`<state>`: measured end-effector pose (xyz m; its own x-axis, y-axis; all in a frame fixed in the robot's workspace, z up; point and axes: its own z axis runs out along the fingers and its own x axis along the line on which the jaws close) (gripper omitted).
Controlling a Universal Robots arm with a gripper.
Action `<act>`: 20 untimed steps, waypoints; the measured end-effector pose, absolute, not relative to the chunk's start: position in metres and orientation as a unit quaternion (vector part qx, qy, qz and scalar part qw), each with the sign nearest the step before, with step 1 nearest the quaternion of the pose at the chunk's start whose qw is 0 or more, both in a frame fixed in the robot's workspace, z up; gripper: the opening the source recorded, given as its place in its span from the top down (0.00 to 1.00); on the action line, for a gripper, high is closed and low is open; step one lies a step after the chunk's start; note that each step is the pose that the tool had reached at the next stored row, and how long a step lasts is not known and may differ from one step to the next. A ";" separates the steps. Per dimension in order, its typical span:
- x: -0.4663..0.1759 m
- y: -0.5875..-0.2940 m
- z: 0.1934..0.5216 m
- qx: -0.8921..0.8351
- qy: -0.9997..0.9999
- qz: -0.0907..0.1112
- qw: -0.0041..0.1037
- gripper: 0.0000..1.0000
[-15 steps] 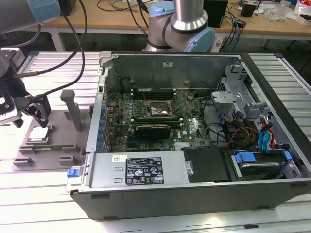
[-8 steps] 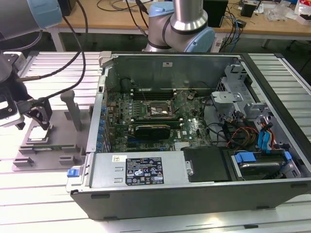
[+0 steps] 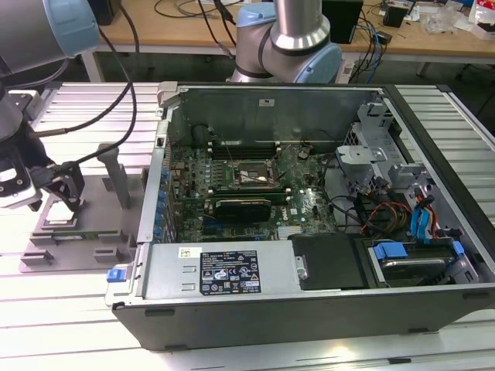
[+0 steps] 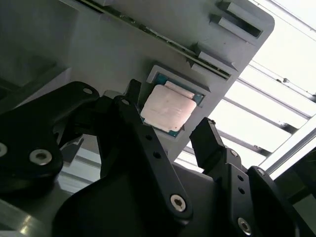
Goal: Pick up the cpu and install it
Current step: 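Pick up the cpu and move it towards the insertion slot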
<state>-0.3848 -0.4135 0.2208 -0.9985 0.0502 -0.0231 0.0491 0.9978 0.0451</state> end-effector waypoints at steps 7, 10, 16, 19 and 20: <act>-0.386 -0.413 0.209 0.023 0.999 0.022 0.012 0.32; -0.386 -0.413 0.204 0.023 0.999 0.022 0.012 0.32; -0.386 -0.413 0.202 0.023 0.999 0.022 0.012 0.32; -0.386 -0.413 0.202 0.023 0.999 0.022 0.012 0.32; -0.386 -0.413 0.202 0.023 0.999 0.022 0.012 0.32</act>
<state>-0.3860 -0.4134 0.2021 -0.9987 0.0460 -0.0230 0.0449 0.9980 0.0450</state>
